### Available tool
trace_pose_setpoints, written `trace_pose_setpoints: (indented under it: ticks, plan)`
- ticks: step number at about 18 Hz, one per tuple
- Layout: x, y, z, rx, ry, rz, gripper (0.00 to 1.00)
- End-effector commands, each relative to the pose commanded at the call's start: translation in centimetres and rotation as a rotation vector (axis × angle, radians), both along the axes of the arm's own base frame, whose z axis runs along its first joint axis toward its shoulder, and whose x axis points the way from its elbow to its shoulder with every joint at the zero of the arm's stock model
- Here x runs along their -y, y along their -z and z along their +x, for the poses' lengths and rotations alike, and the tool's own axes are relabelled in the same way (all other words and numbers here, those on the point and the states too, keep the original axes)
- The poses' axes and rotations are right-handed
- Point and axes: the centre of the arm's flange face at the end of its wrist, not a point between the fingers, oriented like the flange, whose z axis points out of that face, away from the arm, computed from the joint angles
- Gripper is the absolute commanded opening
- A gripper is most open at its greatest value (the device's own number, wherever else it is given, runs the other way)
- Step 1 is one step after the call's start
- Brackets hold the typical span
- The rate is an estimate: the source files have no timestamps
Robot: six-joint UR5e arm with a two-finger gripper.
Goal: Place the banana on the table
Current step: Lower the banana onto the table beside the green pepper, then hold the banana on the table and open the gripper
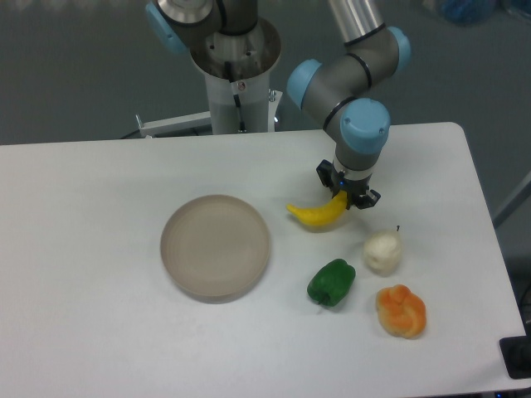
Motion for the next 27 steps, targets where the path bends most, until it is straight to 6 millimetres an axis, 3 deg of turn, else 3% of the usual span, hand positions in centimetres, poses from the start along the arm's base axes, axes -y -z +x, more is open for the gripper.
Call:
trace_pose_setpoints:
  ticks: [13,27]
  plan:
    - [-1.0,0.2,-1.6,-0.012,0.014,0.0,0.32]
    - [-1.1,0.6,-1.8,-0.011,0.017,-0.004,0.34]
